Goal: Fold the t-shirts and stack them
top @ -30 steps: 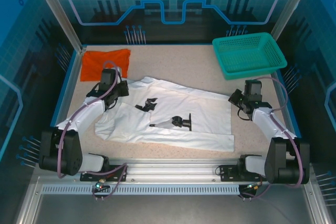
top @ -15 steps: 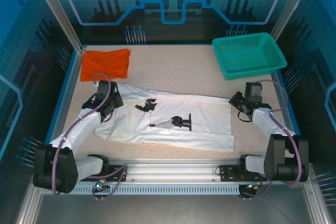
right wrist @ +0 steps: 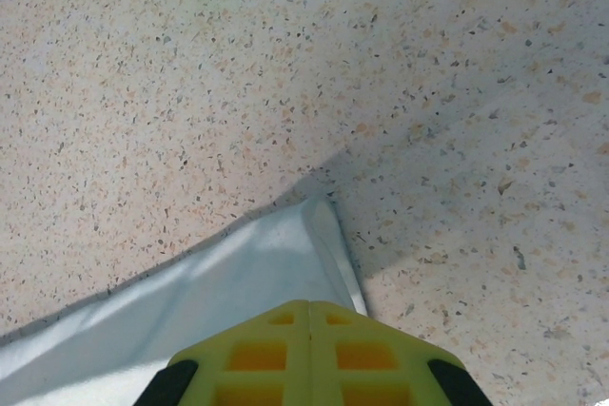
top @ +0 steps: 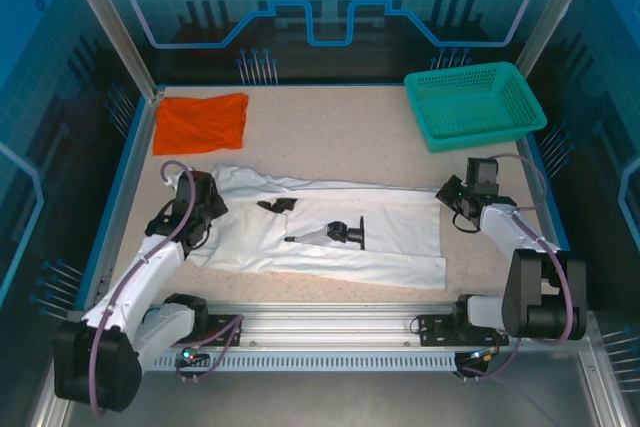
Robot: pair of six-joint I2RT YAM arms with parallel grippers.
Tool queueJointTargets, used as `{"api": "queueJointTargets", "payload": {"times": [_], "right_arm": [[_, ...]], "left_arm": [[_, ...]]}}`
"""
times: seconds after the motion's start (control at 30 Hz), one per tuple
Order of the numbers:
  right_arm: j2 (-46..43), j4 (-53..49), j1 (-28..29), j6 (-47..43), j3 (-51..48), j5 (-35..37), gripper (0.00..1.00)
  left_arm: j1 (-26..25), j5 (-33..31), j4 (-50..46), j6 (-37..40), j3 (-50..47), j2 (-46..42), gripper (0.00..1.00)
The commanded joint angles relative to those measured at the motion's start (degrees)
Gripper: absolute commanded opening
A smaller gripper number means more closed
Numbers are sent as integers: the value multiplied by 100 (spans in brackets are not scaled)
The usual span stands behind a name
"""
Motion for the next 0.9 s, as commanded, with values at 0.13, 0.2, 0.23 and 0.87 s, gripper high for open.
{"api": "queueJointTargets", "payload": {"times": [0.13,0.2,0.23,0.87], "right_arm": [[-434,-410,-264,529,-196,55,35],[-657,-497,-500,752,-332,16,43],[-773,-559,-592,852,-387,21,46],[1666,-1343,1149,-125,1805,-591,31]], "left_arm": [[56,-1215,-829,-1062,-200,-1044,57],[59,-1219,-732,-978,-83,-1146,63],[66,-1245,-704,-936,3,-1119,63],[-264,825,-1124,280,3252,3962,49]]}}
